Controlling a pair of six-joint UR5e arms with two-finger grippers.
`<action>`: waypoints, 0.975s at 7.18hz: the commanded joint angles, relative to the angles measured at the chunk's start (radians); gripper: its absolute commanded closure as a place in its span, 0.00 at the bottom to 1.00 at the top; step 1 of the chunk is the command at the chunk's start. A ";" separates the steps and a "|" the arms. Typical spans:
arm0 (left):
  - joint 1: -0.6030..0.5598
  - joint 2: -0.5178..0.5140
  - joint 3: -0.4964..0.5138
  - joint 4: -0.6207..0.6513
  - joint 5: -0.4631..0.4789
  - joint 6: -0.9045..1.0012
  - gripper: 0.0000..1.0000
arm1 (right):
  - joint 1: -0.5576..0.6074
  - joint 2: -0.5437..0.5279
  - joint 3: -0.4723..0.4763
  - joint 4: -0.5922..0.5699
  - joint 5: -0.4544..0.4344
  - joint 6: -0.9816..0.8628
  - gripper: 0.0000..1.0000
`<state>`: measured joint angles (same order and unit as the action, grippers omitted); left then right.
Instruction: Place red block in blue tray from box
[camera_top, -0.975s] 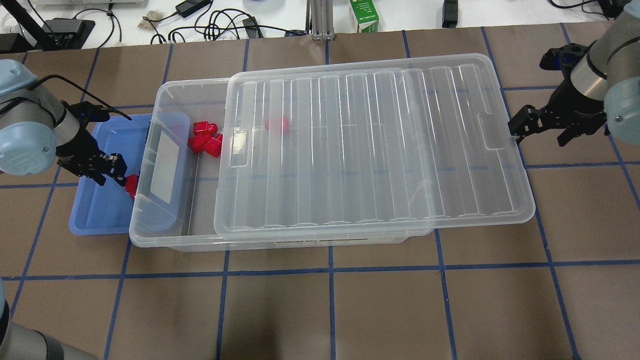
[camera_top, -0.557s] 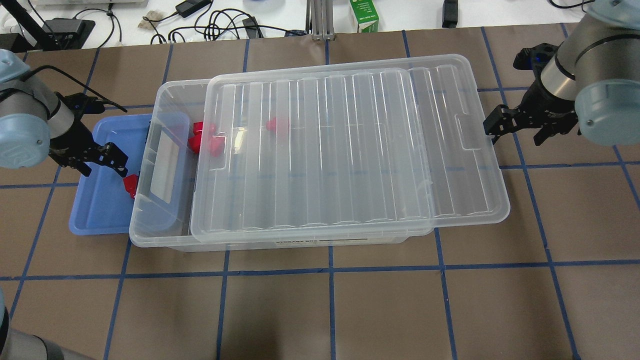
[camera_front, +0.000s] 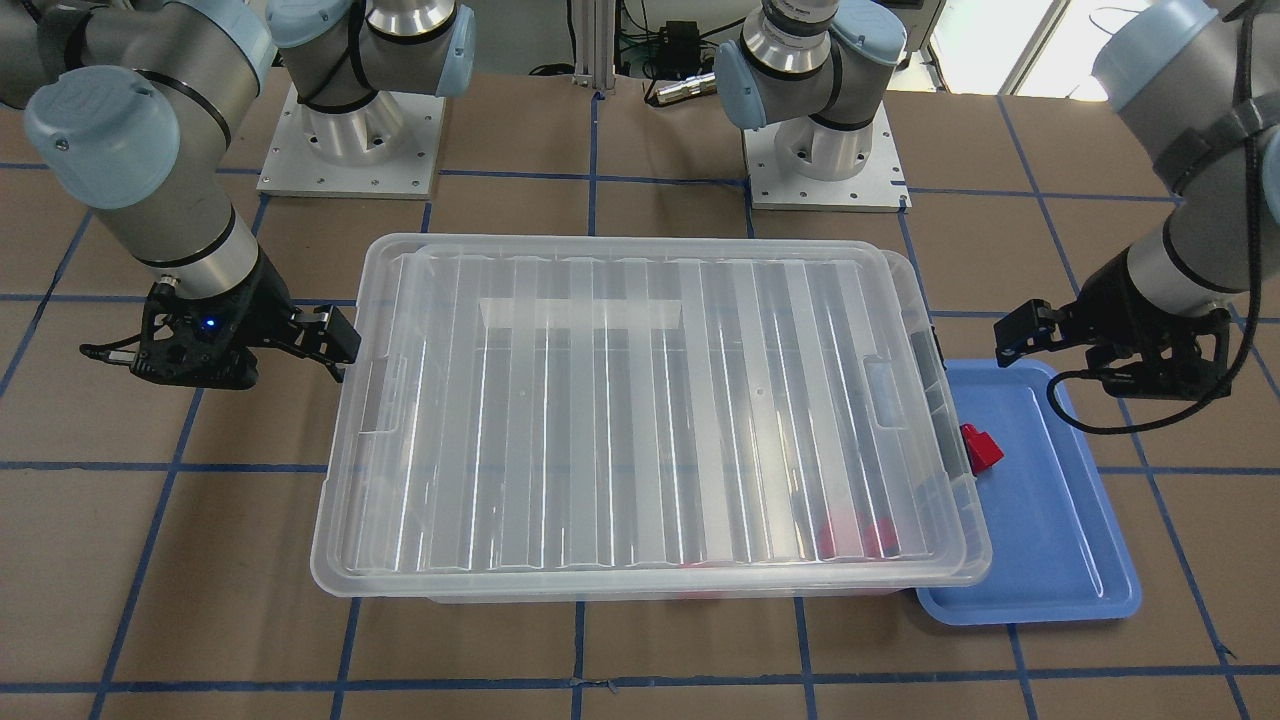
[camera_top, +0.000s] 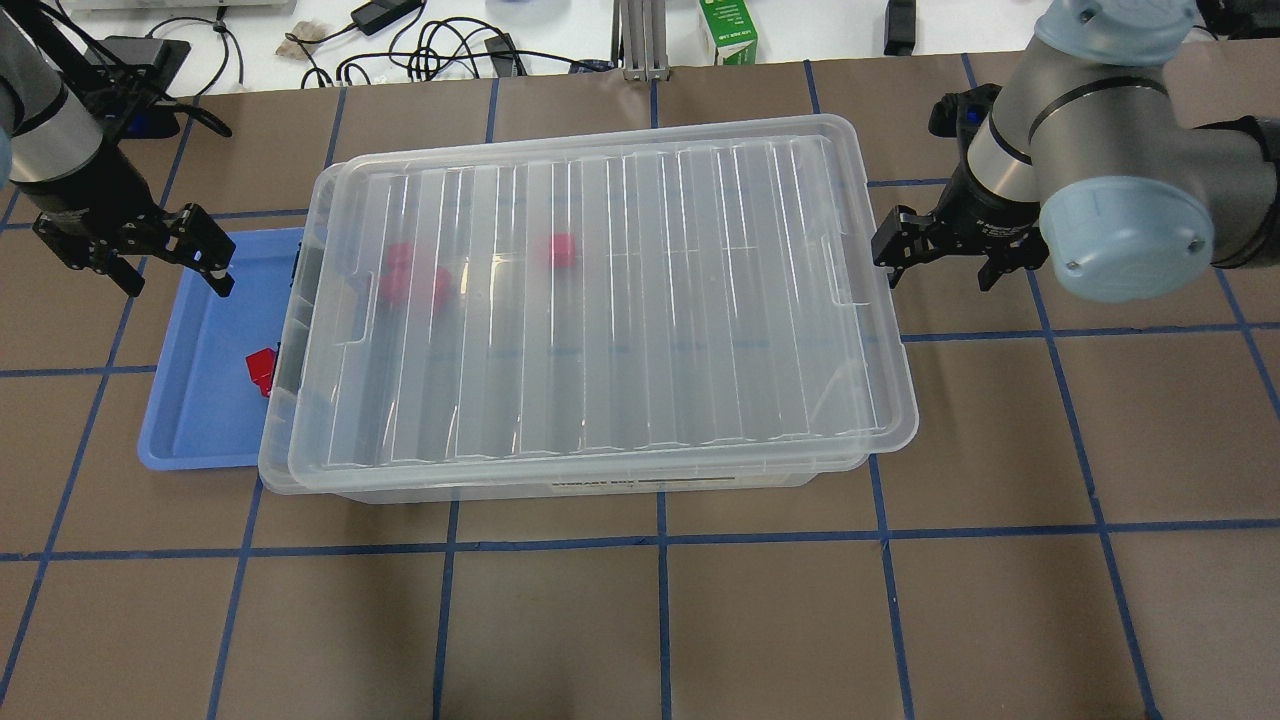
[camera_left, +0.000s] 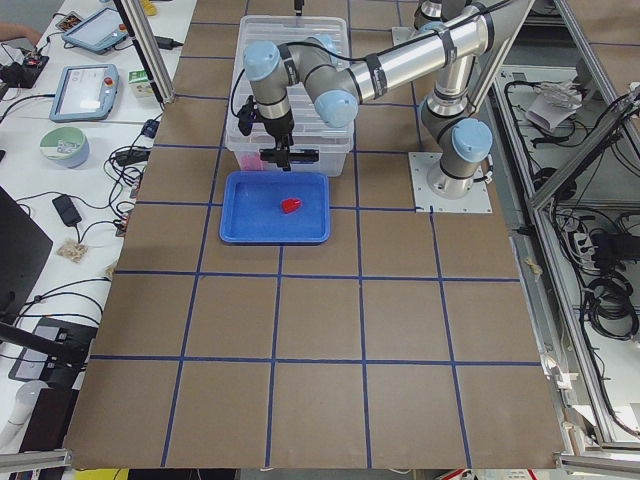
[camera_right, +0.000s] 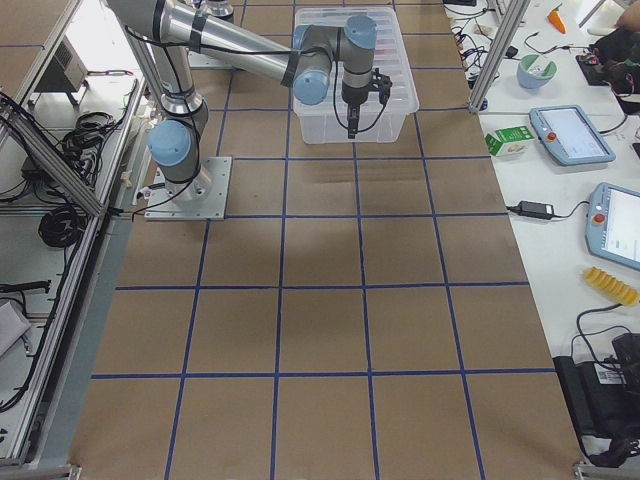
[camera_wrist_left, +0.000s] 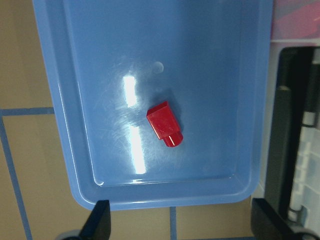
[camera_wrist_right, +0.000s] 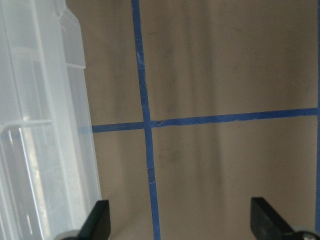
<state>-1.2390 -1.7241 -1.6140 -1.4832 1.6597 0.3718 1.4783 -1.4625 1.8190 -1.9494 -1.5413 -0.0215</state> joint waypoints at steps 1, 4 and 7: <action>-0.104 0.049 0.016 -0.023 0.029 -0.076 0.00 | 0.004 0.002 -0.090 0.030 -0.011 -0.002 0.00; -0.253 0.099 0.017 -0.038 0.028 -0.258 0.00 | 0.100 -0.048 -0.394 0.441 -0.017 0.157 0.00; -0.316 0.132 0.019 -0.046 0.011 -0.284 0.00 | 0.177 -0.048 -0.416 0.492 -0.017 0.183 0.00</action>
<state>-1.5390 -1.6009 -1.5972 -1.5267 1.6777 0.0951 1.6340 -1.5098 1.3871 -1.4583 -1.5562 0.1537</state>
